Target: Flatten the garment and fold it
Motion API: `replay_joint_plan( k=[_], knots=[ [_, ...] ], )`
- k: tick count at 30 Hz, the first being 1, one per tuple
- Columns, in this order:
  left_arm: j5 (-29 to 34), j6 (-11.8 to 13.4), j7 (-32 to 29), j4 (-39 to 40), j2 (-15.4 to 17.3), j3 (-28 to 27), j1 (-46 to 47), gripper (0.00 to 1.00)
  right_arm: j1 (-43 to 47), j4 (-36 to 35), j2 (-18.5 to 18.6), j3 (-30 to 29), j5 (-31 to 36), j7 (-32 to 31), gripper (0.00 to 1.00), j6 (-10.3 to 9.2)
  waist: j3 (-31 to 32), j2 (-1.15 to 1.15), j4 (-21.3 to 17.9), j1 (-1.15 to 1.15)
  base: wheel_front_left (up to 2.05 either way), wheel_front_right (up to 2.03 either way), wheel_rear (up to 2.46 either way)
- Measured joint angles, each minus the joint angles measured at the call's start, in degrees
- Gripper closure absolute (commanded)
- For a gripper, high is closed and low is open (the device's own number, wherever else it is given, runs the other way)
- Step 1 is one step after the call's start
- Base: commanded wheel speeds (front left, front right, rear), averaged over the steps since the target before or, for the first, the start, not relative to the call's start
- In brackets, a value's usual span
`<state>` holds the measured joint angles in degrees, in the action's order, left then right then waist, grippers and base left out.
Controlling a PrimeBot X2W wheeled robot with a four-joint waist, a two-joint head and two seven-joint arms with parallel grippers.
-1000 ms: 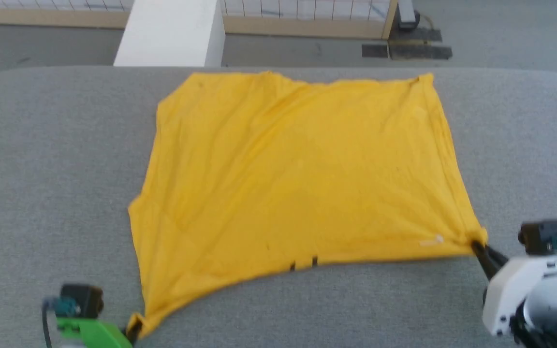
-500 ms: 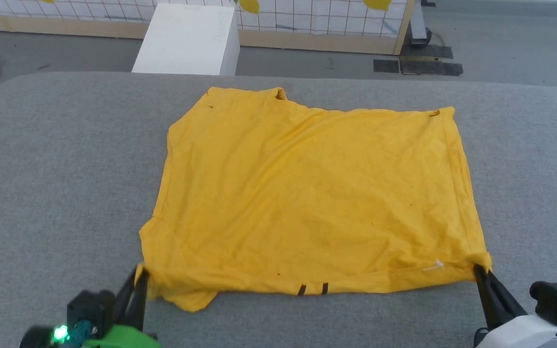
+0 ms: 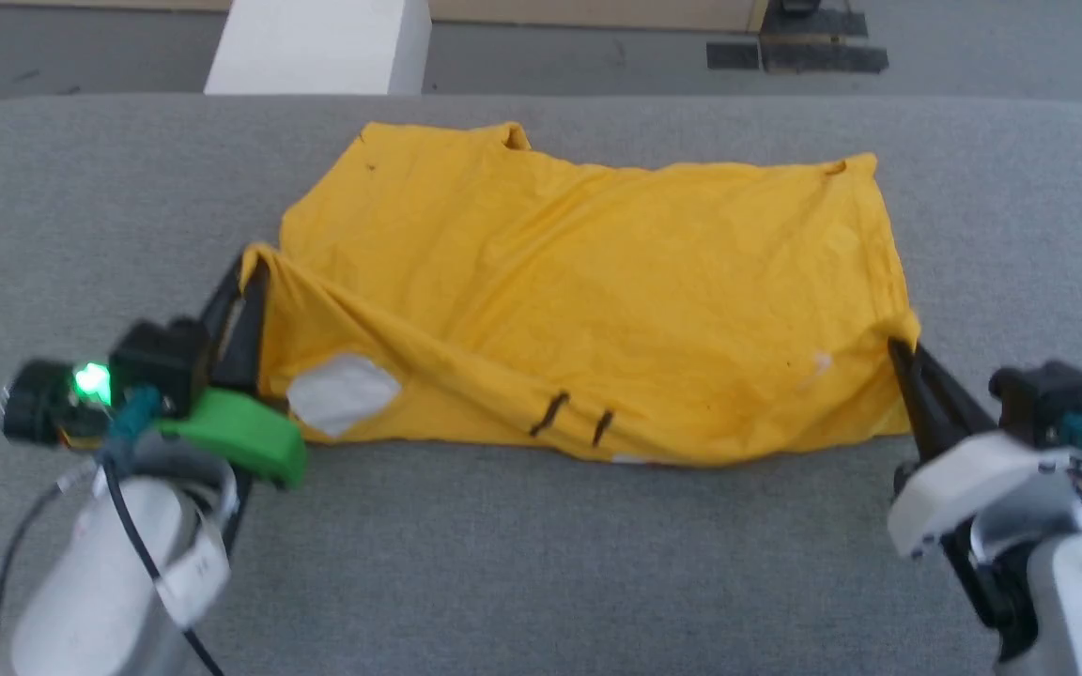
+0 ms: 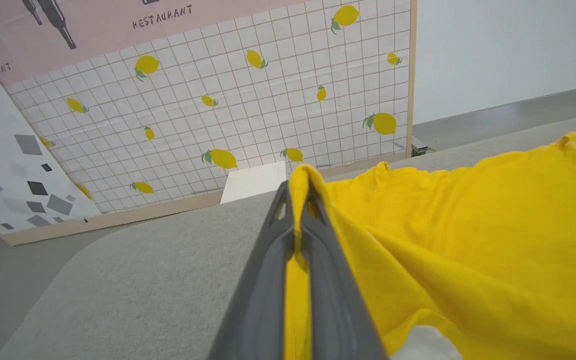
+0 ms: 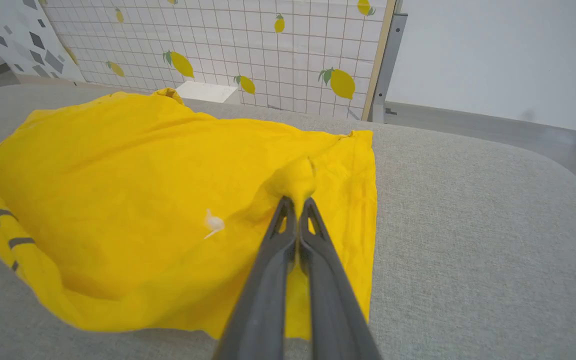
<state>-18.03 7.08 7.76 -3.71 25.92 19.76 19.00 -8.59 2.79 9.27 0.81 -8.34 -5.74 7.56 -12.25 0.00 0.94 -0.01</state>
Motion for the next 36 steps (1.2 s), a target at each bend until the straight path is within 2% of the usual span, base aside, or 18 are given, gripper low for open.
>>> replay_joint_plan(
  k=[4, 13, 16, 20, 23, 25, 26, 27, 28, 30, 32, 36],
  knots=[
    [0.0, -1.6, -2.4, -3.3, 1.0, -0.3, 6.3, 1.00, -5.0, 2.6, 0.3, -0.4, 0.2, -2.2, 1.00, 0.00, -2.6, 0.00, -0.7, 0.00, 0.00, 0.00, 0.00],
    [-2.8, -5.5, -11.2, -14.4, 2.6, -1.0, 14.5, 1.00, -13.8, 8.8, 1.0, -2.9, 0.4, -12.5, 1.00, 0.00, -8.9, 0.00, -2.4, 0.01, 0.00, 0.00, 0.00],
    [-5.2, -8.1, -16.8, -18.8, 3.6, -0.6, 15.4, 1.00, -16.6, 11.4, 1.8, -3.0, -0.4, -17.6, 1.00, 0.00, -10.5, 0.00, -2.9, 0.01, 0.00, 0.00, 0.00],
    [-10.3, -11.3, -27.4, -22.4, 4.0, 0.0, 15.8, 1.00, -20.2, 14.1, 3.0, -1.8, -3.2, -25.1, 1.00, 0.00, -12.0, 0.00, -3.6, 0.01, 0.00, 0.00, 0.00],
    [-15.2, -12.4, -35.0, -22.6, 4.8, -0.8, 17.6, 1.00, -22.6, 15.1, 3.7, -0.7, -6.1, -31.1, 1.00, 0.00, -12.5, 0.00, -4.0, 0.01, 0.00, 0.00, 0.00],
    [-17.8, -12.6, -37.8, -22.2, 4.9, -1.7, 17.8, 1.00, -23.8, 15.4, 4.2, -0.4, -7.6, -34.5, 1.00, 0.00, -12.4, 0.00, -4.0, 0.01, 0.00, 0.00, 0.00],
    [-18.9, -12.5, -38.4, -22.0, 4.8, -2.2, 17.7, 0.60, -24.1, 15.4, 4.4, -0.3, -8.3, -35.9, 0.82, 0.00, -12.2, 0.00, -3.9, 0.01, 0.00, 0.00, 0.00],
    [-19.3, -12.2, -38.2, -21.6, 4.6, -2.5, 17.5, 0.02, -24.1, 15.3, 4.5, -0.3, -9.1, -36.9, 0.34, 0.00, -12.0, 0.00, -3.8, 0.01, 0.00, 0.00, 0.00],
    [-19.2, -11.8, -37.1, -21.2, 4.5, -2.5, 17.1, 0.00, -24.1, 15.2, 4.5, -0.4, -9.7, -37.3, 0.00, 0.00, -11.7, 0.00, -3.8, 0.01, 0.00, 0.00, 0.00],
    [-17.8, -10.7, -32.5, -20.0, 4.2, -2.6, 15.4, 0.00, -23.5, 14.4, 4.5, -0.6, -10.5, -37.4, 0.00, 0.00, -10.8, 0.00, -3.5, 0.01, 0.00, 0.00, 0.00],
    [-15.2, -8.4, -25.7, -18.8, 3.8, -3.2, 13.0, 0.00, -22.0, 12.9, 4.4, -0.8, -10.6, -34.9, 0.00, 0.00, -9.8, 0.00, -3.3, 0.01, 0.00, 0.00, 0.00],
    [-11.5, -3.5, -9.8, -14.9, 2.0, -5.7, 8.4, 0.00, -16.8, 9.1, 4.0, -2.1, -10.4, -26.8, 0.00, 0.00, -7.1, 0.00, -2.9, 0.01, 0.00, 0.00, 0.00]
  ],
)
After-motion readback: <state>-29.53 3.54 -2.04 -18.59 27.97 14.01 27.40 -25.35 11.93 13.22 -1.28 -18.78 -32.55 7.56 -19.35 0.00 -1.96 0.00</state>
